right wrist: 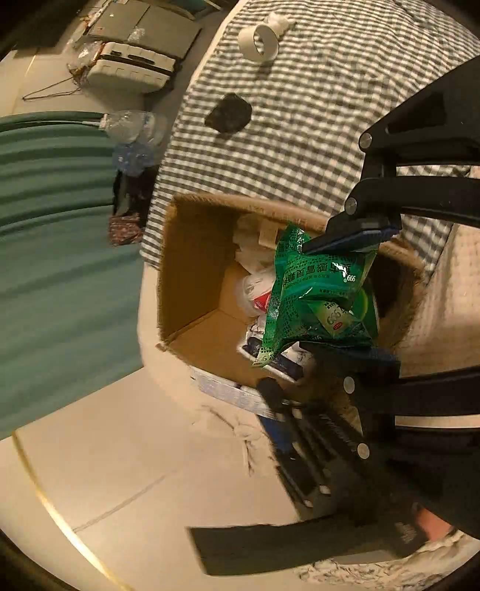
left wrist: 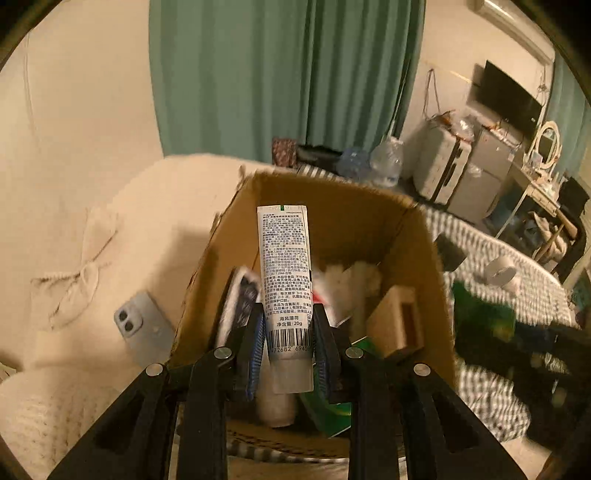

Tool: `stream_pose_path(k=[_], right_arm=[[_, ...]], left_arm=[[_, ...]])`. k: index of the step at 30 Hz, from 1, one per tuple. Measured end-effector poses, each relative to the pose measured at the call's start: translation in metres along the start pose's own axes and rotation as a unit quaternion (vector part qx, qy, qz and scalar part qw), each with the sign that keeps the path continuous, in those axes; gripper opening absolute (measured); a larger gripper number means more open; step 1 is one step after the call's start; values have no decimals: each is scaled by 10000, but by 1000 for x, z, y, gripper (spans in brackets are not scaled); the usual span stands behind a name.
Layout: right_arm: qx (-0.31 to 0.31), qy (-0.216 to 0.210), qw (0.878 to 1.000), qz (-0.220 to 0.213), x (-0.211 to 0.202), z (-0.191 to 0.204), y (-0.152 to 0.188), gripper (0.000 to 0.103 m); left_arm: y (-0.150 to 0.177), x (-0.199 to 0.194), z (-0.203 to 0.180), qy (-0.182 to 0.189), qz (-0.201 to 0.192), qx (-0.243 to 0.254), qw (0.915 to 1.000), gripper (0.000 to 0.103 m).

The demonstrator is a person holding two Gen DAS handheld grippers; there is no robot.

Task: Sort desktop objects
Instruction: 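Carry the tube and green packet into the cardboard box and release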

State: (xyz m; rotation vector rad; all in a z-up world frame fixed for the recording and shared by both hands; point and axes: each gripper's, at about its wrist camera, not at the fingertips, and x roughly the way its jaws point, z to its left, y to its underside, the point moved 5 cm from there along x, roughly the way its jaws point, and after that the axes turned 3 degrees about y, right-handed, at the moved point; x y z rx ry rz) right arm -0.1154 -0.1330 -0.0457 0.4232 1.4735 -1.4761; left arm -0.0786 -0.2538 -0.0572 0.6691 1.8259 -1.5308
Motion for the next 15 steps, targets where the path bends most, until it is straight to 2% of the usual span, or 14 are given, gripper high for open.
stream_pose_path(k=[2,3,4,5,6,8,12,15], right_arm=[[166,-75,9998,-15,4,-2,-8,60],[308,-179,9994,-18,3,-6,-11,76],[477,-283,9984,-89,-4,-12,-15,84],[580,-327,9976,-173,-12,-17,-17,84],[685,-340,9967,-284,-20,-26,-22,84],[761,-208,9960,-419,-36,-40,-21,85],[821,454,9932,-689,-69,-91,-9,85],[1035,1001,9864,-792,-91,-146,13,85]], left_arm=[[7,9,1,48,108,58,9999,26],[10,14,-1,79,194,77,9998,32],[12,18,-4,138,266,85,9995,39],[14,21,-6,138,316,88,9994,68],[15,22,-7,50,324,81,9994,89],[16,16,-12,-29,181,174,9997,92],[21,7,-33,-47,153,442,9989,92],[25,-4,-53,8,70,560,9984,94]])
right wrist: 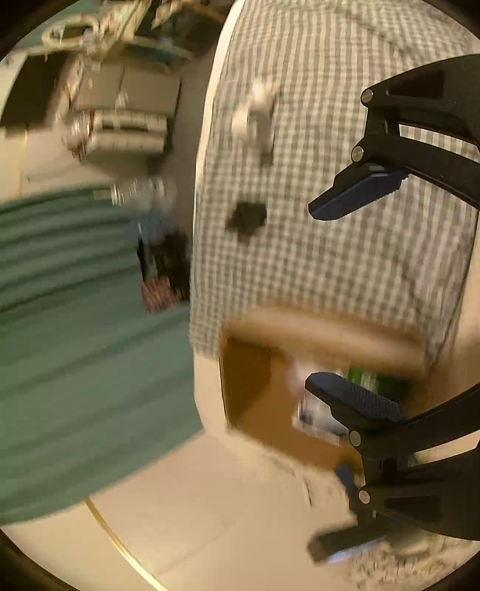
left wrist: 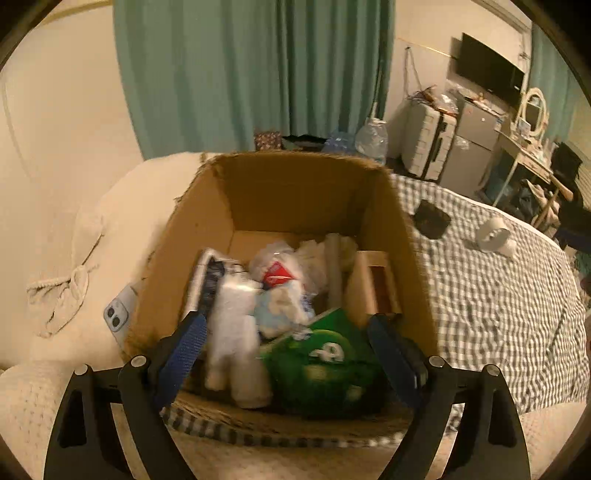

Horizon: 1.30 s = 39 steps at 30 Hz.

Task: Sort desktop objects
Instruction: 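Carry the tube and green packet into the cardboard box and release, then grasp the black cup with the left gripper while the right grasps the white tape roll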

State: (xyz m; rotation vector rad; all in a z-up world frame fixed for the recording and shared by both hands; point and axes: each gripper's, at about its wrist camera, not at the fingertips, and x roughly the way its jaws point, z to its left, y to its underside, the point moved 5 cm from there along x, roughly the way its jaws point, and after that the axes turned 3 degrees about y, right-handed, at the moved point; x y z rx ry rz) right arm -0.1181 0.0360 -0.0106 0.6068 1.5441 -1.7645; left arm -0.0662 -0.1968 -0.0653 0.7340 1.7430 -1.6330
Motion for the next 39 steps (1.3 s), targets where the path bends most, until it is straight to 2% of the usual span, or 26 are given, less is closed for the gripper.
stream_pose_path(k=[2,5,9,12,16,19,24,28,32,35,36,37,39], right_arm=[[224,322,9992,-55,-5,-41,8,85],[579,606,9964,-147,-14,-101,26,85],[932,870,9916,-217,-10,-154,45,85],[1141,844,9898,-144,6,-179,57,85],[1285,602,9899,14,39,-193,61,85],[1049,508,9932,24,62,-192,51,85],[469,570,9970,-222,97,-185,17,85],[400,520,9974,-314,132,-193,-17,85],[265,641,9971,-318,159,-204,-34,85],[241,519,9978,-336,177,-203,-43,85],[223,505,9980,-310,185,-201,-46,85],[204,507,9980,-307,190,-199,-47,85],[151,572,9980,-238,205,-195,-53,85]], left_arm=[[1,-9,-21,93,-67,68,9999,95],[-1,-17,-55,224,-216,167,9994,103],[-4,-16,-113,435,-442,386,9973,103],[-5,2,-151,581,-418,493,9962,103],[-7,40,-200,696,-375,793,9937,103],[-16,75,-216,809,-306,719,9937,103],[-43,142,-224,799,-183,318,9961,103],[-67,189,-230,895,-220,170,9956,103],[-85,227,-234,656,-342,82,9972,103],[-94,262,-232,497,-105,-82,9987,103],[-96,271,-233,440,-47,-26,9990,102],[-98,281,-234,316,-29,122,9994,92],[-94,292,-233,367,120,276,9989,66]])
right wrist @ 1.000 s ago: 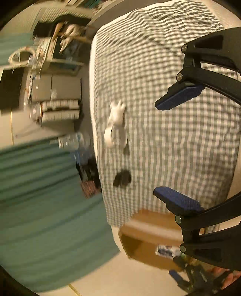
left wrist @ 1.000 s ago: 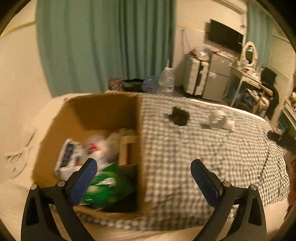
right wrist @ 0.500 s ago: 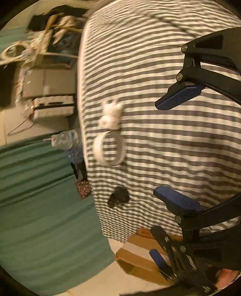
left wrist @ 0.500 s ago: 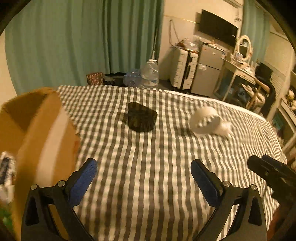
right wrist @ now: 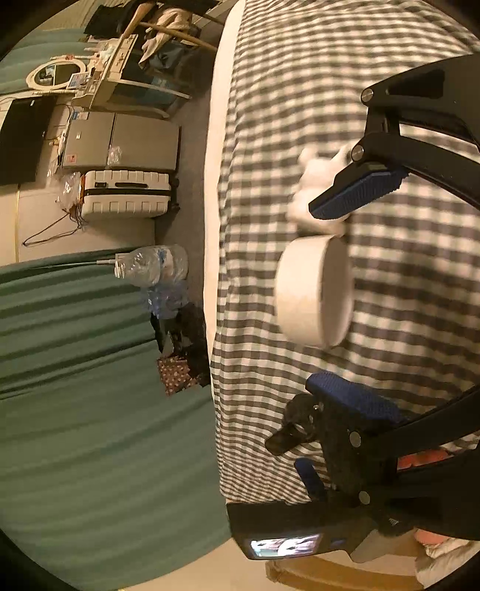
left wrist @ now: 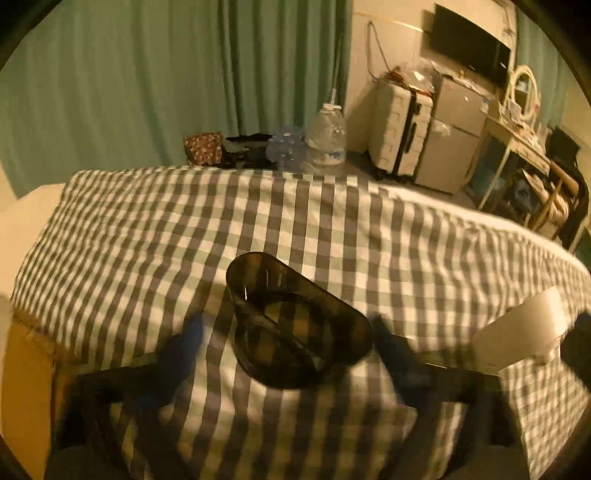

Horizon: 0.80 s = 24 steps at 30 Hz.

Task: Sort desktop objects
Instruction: 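Grasp the black cup with the left gripper while the right grasps the white tape roll, then carry the tape roll into the cardboard box and release it with the right gripper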

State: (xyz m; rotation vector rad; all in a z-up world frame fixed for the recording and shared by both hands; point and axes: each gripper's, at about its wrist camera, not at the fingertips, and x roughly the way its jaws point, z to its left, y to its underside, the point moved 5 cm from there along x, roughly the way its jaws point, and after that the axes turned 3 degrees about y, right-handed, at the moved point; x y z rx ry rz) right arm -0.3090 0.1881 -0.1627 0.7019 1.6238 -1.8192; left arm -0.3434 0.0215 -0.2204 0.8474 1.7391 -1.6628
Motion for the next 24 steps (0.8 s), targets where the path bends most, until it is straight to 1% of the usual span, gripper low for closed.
stream_pose_path(k=[1,2,3,5,6,8,10,12,14,15,18,20,21,23,24], right_arm=[[1,33,10000,40,7,2,-2,85],[16,85,9999,143,17,4,-3,85],[46,146,9996,245,25,4,-2,85],[115,318,9978,574,42,4,4,85],[153,324,9968,720,47,4,10,82],[128,419,9972,603,40,6,19,82],[154,490,9969,591,22,10,33,81],[206,420,9974,551,-5,9,53,81],[245,410,9969,628,-27,6,71,81],[224,370,9963,737,-38,5,81,81],[324,359,9955,821,-73,4,93,81],[416,200,9963,720,-101,8,91,81],[385,126,9972,628,-120,16,87,81],[262,26,9984,491,-148,37,80,81],[148,-39,9993,337,-167,52,72,81]], left_arm=[[3,2,2,97,53,-17,9999,66],[6,-1,6,225,-26,-61,9997,65],[8,-4,8,277,-65,-58,9996,65],[15,-14,15,519,-58,-174,9985,64],[18,-20,18,685,-63,-259,9973,64],[26,-37,23,966,-99,-384,9945,64],[34,-59,26,1147,-188,-391,9924,63],[43,-81,28,1315,-319,-401,9900,63],[53,-108,29,1470,-425,-351,9876,62],[56,-119,29,1500,-447,-332,9871,62],[60,-158,34,1677,-505,-288,9841,60],[50,-181,40,1603,-575,-186,9852,57],[47,-194,45,1520,-610,-137,9864,54],[39,-223,62,1410,-647,-35,9879,44],[34,-236,73,1366,-702,-56,9881,31]])
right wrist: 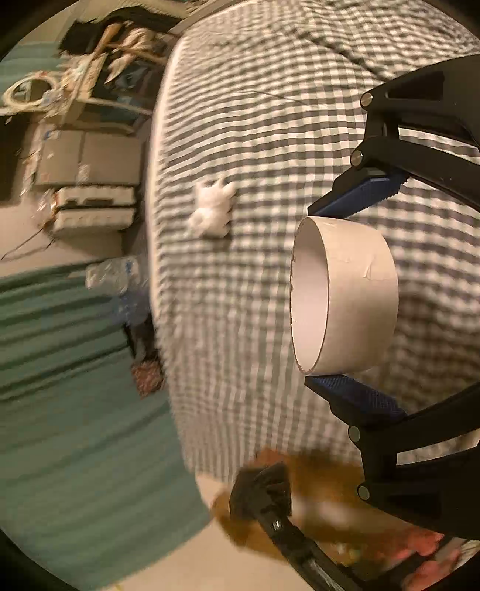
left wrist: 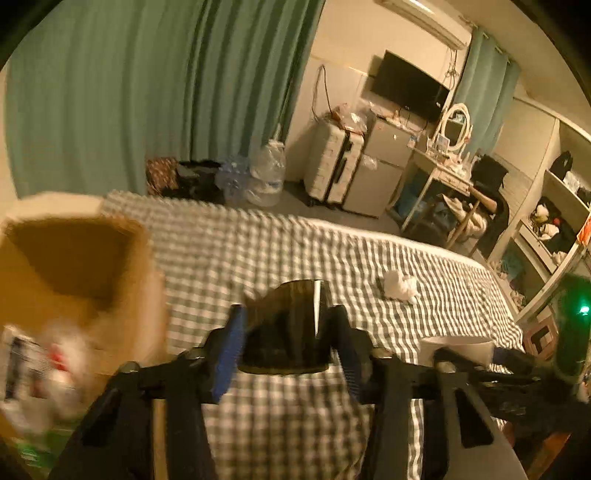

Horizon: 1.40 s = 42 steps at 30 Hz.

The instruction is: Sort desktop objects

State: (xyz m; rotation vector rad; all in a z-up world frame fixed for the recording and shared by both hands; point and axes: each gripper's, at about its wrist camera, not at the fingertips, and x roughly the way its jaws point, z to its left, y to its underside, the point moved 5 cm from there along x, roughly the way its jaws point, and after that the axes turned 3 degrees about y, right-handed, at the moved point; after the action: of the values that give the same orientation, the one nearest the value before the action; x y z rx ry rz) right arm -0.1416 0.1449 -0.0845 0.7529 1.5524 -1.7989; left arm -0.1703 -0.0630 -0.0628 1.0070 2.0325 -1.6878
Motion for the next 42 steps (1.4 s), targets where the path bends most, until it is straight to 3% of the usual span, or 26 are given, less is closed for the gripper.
stream_pose_path(k=[3,5,7,9,11,12,14,17,20,22,26,27,28,29,30,31,34,39,42], right_arm=[[-187,-324,9990,-237,-33,48,-16,81],[-228,-626,9973,-318,-49,79,-24,81],[-391,-616,9965,-413,-61,105,-23,82],[-512,-625,9960,-381,-63,118,-16,82],[-472,-668,9962,-299,-63,123,-7,82],[-444,-673,9964,-261,-61,122,-6,82],[-461,-769,9959,-137,-60,127,-1,82],[-652,-870,9940,-123,-61,144,-2,82],[-829,-1186,9895,-24,-53,175,-10,82],[-918,-1484,9846,127,-42,208,-16,82],[-847,-1985,9757,372,-19,256,-17,82],[-792,-2095,9736,442,-12,265,-18,83],[-780,-2054,9740,552,-6,270,-16,90],[-705,-1952,9766,566,-3,268,-18,94],[-568,-1811,9805,516,-2,260,-20,98],[-440,-1738,9828,432,-4,249,-22,98],[-199,-1541,9876,225,-10,202,-30,98],[266,-478,9984,-155,-31,78,-24,98],[633,-203,9976,-172,-32,18,-12,98]], left_arm=[[-12,-37,41,-202,252,-162,9993,25],[-4,-49,59,-303,536,-183,9979,23],[9,-65,70,-253,635,-260,9973,23],[25,-75,68,-202,655,-293,9972,26],[46,-80,61,-202,782,-181,9966,36],[55,-81,55,-291,772,-64,9966,40],[65,-85,44,-427,632,104,9970,40],[73,-98,51,-520,457,-33,9976,40],[67,-114,74,-921,205,-231,9953,40],[64,-125,100,-1106,81,-617,9919,40],[65,-140,129,-1403,-66,-750,9872,40],[67,-141,132,-1374,-91,-789,9873,42],[69,-141,132,-1319,-103,-819,9878,52],[72,-141,131,-1273,-119,-817,9884,61],[73,-142,129,-1291,-154,-796,9883,81],[75,-143,126,-1380,-234,-766,9872,88],[76,-144,109,-1267,-323,-639,9894,88],[77,-127,60,-902,-174,-315,9953,88],[80,-104,22,-898,-28,21,9960,90]])
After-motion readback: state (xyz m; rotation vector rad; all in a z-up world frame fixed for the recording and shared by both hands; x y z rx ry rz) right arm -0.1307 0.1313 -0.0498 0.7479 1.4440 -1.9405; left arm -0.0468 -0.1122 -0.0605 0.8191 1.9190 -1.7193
